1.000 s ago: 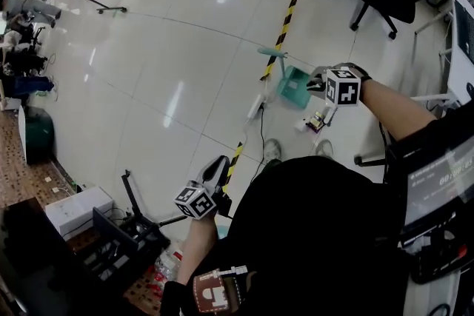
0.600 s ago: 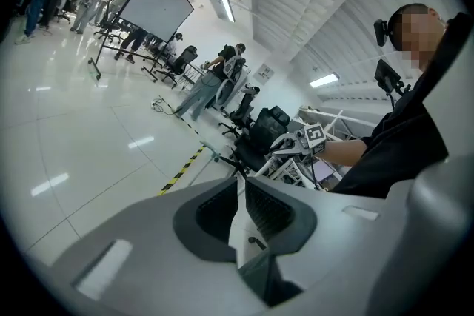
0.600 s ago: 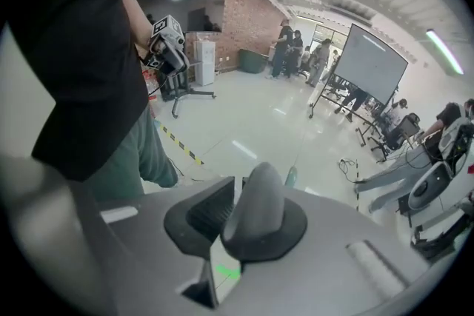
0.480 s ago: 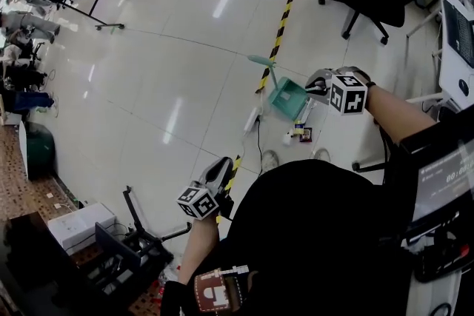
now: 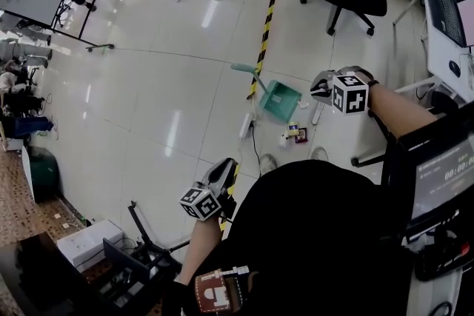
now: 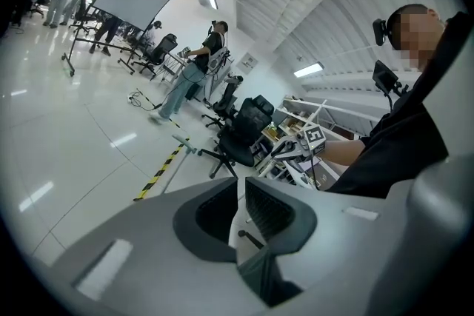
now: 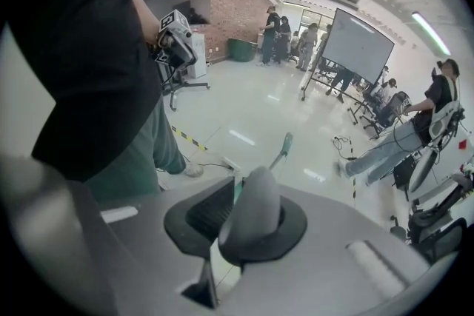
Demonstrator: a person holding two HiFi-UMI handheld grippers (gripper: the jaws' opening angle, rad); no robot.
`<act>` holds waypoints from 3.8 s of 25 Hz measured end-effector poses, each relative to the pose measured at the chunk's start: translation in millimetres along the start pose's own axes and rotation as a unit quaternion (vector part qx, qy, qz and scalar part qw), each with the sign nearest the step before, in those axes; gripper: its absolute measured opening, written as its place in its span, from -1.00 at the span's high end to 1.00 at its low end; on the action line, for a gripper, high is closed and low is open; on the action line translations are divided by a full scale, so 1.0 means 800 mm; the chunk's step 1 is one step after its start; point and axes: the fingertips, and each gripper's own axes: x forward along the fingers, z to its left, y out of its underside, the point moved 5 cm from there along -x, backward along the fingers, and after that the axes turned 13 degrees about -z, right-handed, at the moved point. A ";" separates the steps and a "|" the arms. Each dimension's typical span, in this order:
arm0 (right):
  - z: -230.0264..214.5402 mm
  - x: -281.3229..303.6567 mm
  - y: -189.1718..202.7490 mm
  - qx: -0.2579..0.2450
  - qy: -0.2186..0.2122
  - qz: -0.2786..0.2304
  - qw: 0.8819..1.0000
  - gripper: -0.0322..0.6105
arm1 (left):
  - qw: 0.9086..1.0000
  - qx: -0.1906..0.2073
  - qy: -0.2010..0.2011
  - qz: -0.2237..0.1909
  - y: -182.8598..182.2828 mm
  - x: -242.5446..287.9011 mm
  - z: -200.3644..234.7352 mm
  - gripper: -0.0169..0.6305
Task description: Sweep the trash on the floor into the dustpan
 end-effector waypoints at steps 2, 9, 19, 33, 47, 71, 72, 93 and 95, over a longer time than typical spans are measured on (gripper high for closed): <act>0.003 0.016 0.000 -0.012 -0.011 0.004 1.000 0.82 | 1.000 0.000 -0.007 -0.002 0.000 -0.009 0.002 0.83; -0.019 0.081 -0.040 -0.067 -0.036 -0.008 0.997 0.82 | 0.999 -0.006 -0.048 -0.020 -0.002 -0.054 0.018 0.84; -0.019 0.086 -0.118 -0.104 -0.024 -0.060 0.992 0.82 | 0.998 -0.011 -0.054 -0.037 -0.007 -0.079 0.034 0.84; -0.013 0.027 -0.073 -0.073 -0.044 -0.002 0.996 0.82 | 0.999 -0.010 -0.025 -0.020 -0.002 -0.042 0.022 0.84; -0.013 0.128 -0.038 -0.078 -0.080 0.020 0.994 0.83 | 0.997 -0.025 -0.068 -0.019 0.011 -0.094 0.028 0.84; -0.012 0.021 -0.052 -0.074 0.000 -0.006 0.997 0.82 | 1.000 -0.009 -0.016 -0.011 0.009 -0.046 0.013 0.84; -0.007 0.025 -0.043 -0.074 -0.007 0.002 0.997 0.82 | 1.000 -0.009 -0.016 -0.010 0.009 -0.045 0.014 0.84; 0.000 0.120 -0.085 -0.167 -0.052 -0.032 0.984 0.83 | 0.998 -0.017 -0.063 -0.014 0.013 -0.097 0.007 0.84; 0.003 0.118 -0.094 -0.181 -0.057 -0.029 0.981 0.83 | 0.998 -0.019 -0.063 -0.015 0.011 -0.097 0.006 0.84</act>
